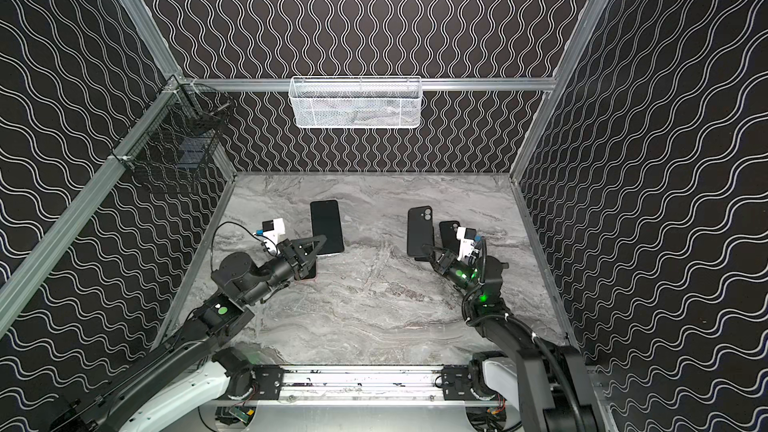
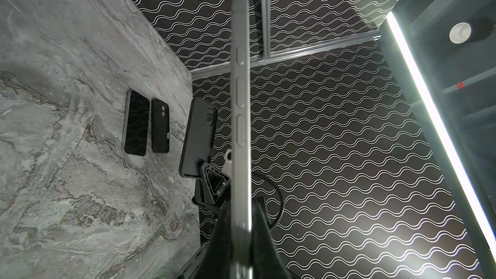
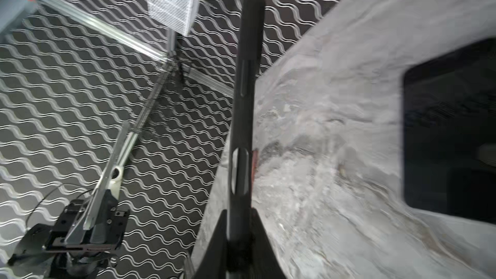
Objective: Take the phone out of the phone case
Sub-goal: 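Lower the black case onto the table with the right gripper and release it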
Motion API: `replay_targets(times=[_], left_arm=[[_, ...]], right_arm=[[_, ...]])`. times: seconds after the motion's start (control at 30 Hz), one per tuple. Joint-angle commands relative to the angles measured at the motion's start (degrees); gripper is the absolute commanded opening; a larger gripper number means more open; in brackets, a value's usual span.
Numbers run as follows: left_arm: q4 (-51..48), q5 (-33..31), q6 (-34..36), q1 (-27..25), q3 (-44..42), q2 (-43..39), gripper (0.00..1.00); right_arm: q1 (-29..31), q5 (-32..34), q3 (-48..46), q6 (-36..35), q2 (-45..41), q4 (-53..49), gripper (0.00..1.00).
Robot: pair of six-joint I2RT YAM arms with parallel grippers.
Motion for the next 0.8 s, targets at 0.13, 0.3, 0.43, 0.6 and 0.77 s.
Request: replay_targets(times=[0.13,0.3,0.43,0.6,0.77], left_arm=[[10.45,4.36,-1.93,1.85,-0.96,3.15,0.0],[11.54,5.57,-2.24,3.35,-1.66,4.01,0.0],[12.64,6.34,-2.33,4.11,-1.53,5.25,0.0],[15.92,7.72,-3.34,4.34,-1.76,7.93,0.0],[18.22,8.03,-4.33,4.42,-2.6,9.56,0.0]], right_arm=[[-5.96,-8.26,-2.04,-8.81,-5.81,-22.85,0.15],[-6.39,-8.51,-4.14,-11.08,-10.93,-30.52,0.15],[-6.48,-6.72,-5.57,-12.1,-15.58,-36.65,0.15],[-6.48,-4.65,-8.79,-9.67,-19.68,-38.96,0.15],[-6.48,-3.75,-12.42,-8.29,-20.69,-38.02,0.16]])
